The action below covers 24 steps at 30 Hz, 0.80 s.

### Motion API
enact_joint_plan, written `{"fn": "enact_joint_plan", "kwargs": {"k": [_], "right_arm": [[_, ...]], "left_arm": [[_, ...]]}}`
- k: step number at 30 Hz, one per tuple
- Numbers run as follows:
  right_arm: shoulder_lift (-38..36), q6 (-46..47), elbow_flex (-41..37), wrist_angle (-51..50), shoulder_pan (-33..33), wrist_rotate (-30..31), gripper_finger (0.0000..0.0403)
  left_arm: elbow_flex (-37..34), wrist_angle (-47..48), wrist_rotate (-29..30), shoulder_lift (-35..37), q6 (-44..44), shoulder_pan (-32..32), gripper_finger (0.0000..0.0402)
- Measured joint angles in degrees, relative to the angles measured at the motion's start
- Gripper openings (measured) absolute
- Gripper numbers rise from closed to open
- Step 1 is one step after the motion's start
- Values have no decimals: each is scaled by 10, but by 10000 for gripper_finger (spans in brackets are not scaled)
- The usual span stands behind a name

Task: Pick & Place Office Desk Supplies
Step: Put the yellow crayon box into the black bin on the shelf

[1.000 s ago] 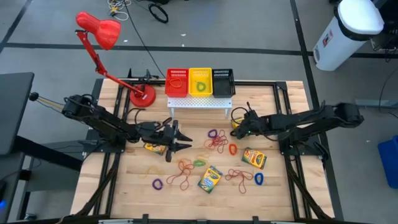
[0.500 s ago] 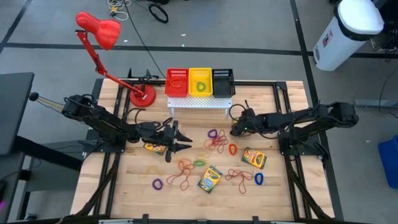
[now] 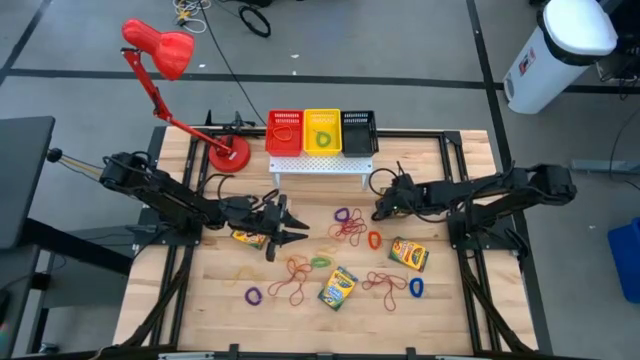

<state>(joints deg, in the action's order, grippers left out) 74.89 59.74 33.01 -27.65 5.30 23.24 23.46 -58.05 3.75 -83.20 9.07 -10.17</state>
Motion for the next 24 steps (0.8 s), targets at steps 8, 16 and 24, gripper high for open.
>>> {"fn": "enact_joint_plan", "kwargs": {"k": [8,16,24], "right_arm": [[0,16,48,-114,0,-13,397],[0,65,29,-100,1,-7,397],[0,64,13,-45,8,-21,397]], "left_arm": [[0,15,1,0,15,0,121],[0,17,2,0,15,0,121],[0,22,0,0,16,0,121]]}}
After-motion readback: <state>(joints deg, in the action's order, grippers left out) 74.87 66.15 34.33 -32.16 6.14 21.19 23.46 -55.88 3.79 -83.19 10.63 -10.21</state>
